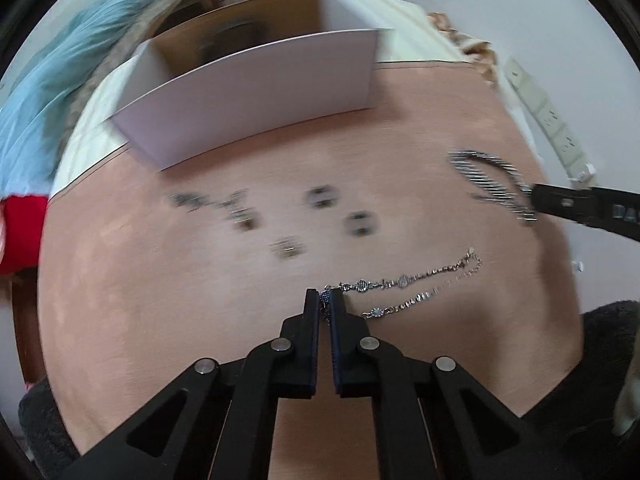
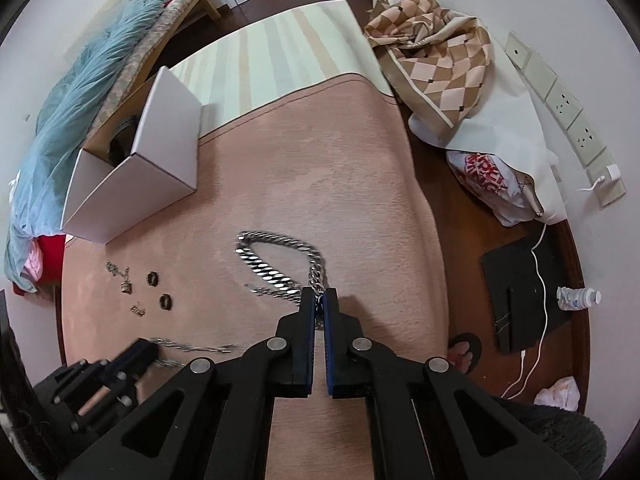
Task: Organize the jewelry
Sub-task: 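Close the left tool on the thin silver chain while the right tool lifts the thick chain, then lift both chains and carry them toward the white box, then lower both chains into the box and open both tools, then lift both open tools up away from the box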
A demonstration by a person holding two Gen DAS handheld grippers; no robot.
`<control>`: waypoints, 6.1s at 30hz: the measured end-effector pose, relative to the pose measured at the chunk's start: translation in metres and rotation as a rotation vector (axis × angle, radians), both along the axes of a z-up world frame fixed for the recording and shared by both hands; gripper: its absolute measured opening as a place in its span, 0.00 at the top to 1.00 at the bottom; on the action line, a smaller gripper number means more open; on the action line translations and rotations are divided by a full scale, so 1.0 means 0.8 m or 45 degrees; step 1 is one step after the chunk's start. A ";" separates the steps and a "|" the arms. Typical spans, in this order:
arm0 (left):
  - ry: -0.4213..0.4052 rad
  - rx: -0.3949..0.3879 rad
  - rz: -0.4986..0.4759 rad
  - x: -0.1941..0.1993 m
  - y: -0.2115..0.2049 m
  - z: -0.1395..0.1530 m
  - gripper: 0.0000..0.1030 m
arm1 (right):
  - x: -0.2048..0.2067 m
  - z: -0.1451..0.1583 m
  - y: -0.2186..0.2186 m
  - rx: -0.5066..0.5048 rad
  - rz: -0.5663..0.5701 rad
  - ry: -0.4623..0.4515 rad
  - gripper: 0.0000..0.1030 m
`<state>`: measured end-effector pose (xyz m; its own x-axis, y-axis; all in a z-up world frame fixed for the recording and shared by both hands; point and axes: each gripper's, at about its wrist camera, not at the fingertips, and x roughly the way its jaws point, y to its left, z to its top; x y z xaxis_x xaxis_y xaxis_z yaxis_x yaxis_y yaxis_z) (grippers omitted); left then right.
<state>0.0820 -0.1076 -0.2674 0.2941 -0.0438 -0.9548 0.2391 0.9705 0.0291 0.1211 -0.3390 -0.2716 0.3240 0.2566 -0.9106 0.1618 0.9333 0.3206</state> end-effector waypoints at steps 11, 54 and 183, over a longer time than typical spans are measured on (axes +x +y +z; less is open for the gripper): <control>-0.065 -0.118 0.170 -0.007 0.092 0.051 1.00 | -0.004 0.031 0.025 0.108 0.008 -0.075 0.96; -0.039 -0.324 0.061 0.007 0.089 0.069 1.00 | -0.038 0.074 0.050 0.246 0.027 -0.123 0.96; -0.426 -0.048 0.312 0.053 0.139 0.230 0.01 | 0.009 0.236 0.166 -0.397 0.165 -0.391 0.03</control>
<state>0.1248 0.0039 -0.0833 0.5940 0.0328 -0.8038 -0.0153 0.9994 0.0294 0.1285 -0.2064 -0.0831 0.5747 0.0416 -0.8173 -0.0213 0.9991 0.0358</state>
